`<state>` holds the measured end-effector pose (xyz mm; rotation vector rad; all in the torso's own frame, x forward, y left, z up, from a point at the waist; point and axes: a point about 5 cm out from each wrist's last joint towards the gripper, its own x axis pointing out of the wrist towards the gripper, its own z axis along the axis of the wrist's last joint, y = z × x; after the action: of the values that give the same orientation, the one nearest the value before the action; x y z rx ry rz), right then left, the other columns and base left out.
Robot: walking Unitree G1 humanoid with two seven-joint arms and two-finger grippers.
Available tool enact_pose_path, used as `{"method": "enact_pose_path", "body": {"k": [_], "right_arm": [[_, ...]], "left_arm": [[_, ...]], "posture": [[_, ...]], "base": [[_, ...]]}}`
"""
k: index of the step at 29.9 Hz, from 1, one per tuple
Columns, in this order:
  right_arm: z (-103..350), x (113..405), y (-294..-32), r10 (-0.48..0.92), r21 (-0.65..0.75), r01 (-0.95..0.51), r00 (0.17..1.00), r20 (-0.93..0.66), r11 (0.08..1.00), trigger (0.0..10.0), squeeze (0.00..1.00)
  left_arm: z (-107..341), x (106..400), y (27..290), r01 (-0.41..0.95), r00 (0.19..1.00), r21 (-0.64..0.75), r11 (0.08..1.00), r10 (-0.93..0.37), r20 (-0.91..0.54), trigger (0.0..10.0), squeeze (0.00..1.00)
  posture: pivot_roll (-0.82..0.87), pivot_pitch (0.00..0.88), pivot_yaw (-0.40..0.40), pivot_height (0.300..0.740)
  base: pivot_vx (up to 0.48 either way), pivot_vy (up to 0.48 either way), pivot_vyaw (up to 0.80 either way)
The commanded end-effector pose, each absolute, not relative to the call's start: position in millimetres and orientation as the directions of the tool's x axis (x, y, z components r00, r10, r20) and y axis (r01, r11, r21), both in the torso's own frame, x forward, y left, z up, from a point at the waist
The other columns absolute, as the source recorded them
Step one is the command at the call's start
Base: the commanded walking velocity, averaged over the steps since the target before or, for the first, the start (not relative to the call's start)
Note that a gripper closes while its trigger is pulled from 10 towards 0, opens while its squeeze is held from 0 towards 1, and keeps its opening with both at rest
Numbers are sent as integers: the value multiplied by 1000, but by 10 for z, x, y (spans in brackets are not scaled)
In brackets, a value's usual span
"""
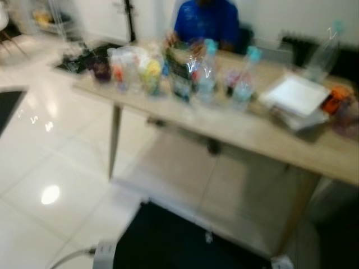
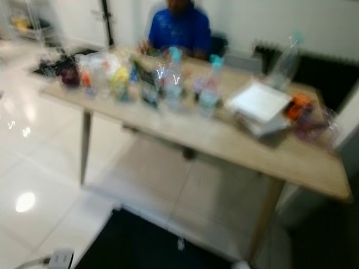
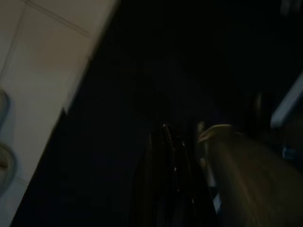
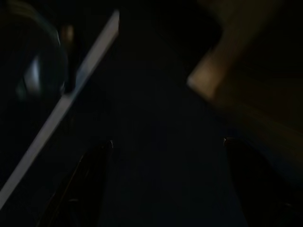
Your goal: Restocking fridge
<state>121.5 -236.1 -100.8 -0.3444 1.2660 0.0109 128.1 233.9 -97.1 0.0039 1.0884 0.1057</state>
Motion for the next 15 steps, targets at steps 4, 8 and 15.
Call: {"method": "enact_pose_path", "body": {"k": [4,8,15], "right_arm": [[-1011,1278,-2265,-165,-240,-208,324,-931,948,10000,0],[-1010,1277,-2267,-165,-240,-208,324,-932,948,10000,0],[-997,1320,-2268,-164,-242,-209,330,-930,948,10000,0]], "left_arm": [[-1009,1122,2387,-84,413,63,994,92,-906,10000,0],[-1008,1109,2404,-85,411,64,994,93,-907,10000,0],[-1004,1100,2428,-116,417,58,992,102,-903,10000,0]], "posture": [[-43,0,-29,740],[-43,0,-29,740],[-44,0,-29,740]], "base": [[446,0,0],[450,0,0],[338,0,0]]}}
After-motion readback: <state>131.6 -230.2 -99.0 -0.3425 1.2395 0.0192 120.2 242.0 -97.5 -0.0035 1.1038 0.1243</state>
